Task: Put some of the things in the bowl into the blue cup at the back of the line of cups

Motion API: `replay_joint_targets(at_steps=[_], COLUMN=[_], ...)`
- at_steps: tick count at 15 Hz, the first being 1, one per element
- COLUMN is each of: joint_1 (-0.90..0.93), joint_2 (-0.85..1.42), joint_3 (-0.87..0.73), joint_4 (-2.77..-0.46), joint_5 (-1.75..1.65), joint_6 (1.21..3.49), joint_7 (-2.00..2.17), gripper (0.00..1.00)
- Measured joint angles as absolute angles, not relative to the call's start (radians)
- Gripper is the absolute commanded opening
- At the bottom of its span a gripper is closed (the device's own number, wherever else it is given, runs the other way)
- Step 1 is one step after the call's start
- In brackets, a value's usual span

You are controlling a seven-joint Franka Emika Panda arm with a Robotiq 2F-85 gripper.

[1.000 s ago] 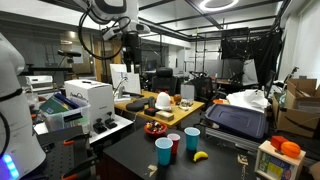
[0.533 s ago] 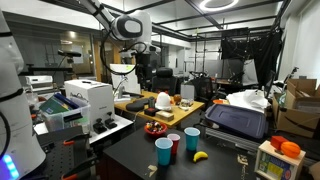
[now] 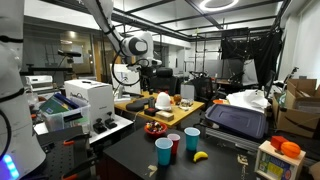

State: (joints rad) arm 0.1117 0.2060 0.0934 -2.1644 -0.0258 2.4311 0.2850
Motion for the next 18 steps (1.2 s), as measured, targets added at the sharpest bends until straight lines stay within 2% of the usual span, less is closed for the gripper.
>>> replay_joint_targets(at_steps=[11, 18], joint_1=[0.284, 0.33], joint_2=[0.711, 1.011], joint_3=[0.021, -0.008], joint_4=[-1.745, -1.392], joint_5=[-0.085, -0.024], joint_6=[2.46, 2.357], joint_7=[0.643, 0.755], gripper=[1.0, 1.0])
